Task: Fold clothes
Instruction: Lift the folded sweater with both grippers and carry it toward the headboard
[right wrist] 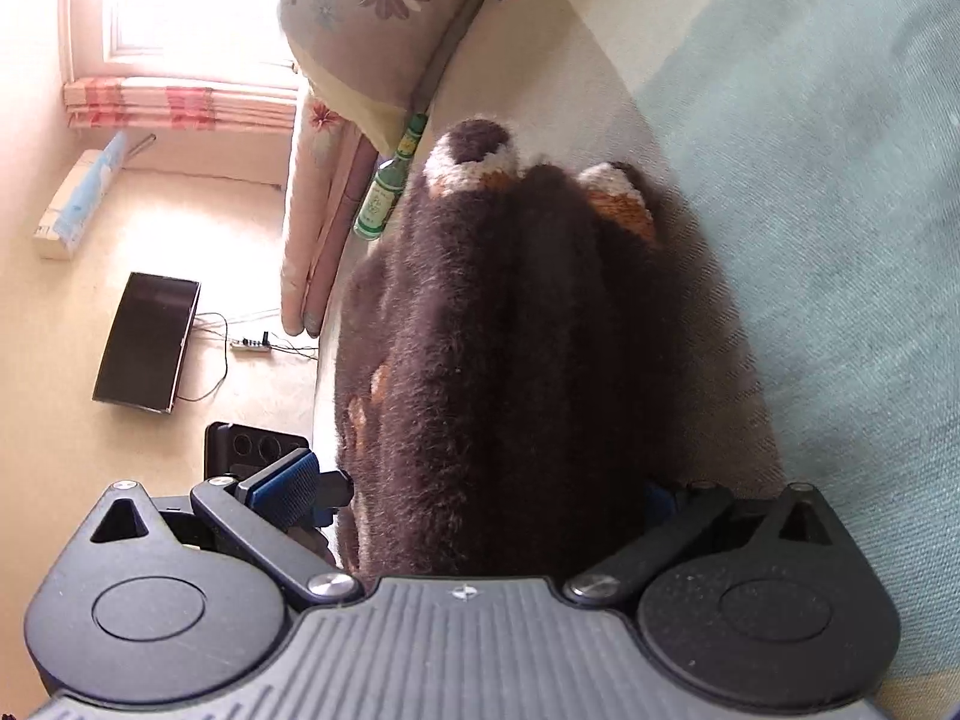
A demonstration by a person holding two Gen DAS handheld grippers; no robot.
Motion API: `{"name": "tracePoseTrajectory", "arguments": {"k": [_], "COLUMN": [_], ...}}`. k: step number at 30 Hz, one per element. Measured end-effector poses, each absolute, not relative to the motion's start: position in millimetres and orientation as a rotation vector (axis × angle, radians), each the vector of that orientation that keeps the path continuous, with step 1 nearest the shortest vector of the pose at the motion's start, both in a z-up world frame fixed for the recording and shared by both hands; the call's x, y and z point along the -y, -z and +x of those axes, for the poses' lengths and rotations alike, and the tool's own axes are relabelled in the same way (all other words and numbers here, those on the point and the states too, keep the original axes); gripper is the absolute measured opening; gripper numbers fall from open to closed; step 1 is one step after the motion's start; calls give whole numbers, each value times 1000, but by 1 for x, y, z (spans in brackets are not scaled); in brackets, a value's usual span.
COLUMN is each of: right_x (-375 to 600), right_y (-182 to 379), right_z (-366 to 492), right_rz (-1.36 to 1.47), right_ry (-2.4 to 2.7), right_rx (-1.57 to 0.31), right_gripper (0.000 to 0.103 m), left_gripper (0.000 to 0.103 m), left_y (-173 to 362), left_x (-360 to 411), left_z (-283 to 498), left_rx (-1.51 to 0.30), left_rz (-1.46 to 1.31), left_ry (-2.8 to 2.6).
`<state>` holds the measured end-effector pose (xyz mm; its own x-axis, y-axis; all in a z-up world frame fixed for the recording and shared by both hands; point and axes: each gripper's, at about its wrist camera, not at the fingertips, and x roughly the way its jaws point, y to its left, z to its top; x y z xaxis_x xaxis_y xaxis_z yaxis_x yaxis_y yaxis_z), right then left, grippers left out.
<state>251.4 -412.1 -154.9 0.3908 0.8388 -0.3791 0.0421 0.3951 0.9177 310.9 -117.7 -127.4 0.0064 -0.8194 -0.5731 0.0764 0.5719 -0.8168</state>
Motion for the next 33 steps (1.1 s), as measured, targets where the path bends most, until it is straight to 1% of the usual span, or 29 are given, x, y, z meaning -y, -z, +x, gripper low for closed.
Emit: {"name": "tracePoseTrajectory", "arguments": {"k": [9,13,19,26,33], "right_x": [418,433,467,519,599], "right_y": [130,127,120,105,97], "right_z": [254,248,238,233,243], "right_rz": [1009,1014,1018,1000,1005], "right_ry": [-622,-608,-573,-523,-486], "right_rx": [-1022,-1009,-980,-955,-909], "right_gripper": [103,103,103,103,103], "left_gripper": [101,101,101,101,101], "left_y": [117,110,105,108,111], "left_x": [137,137,164,215,283], "left_z": [315,320,326,337,359], "left_rx": [-1381,-1379,-1378,-1370,-1364], "left_rz": [-712,-695,-664,-647,-640], "left_ry": [848,881,933,1006,1069]}}
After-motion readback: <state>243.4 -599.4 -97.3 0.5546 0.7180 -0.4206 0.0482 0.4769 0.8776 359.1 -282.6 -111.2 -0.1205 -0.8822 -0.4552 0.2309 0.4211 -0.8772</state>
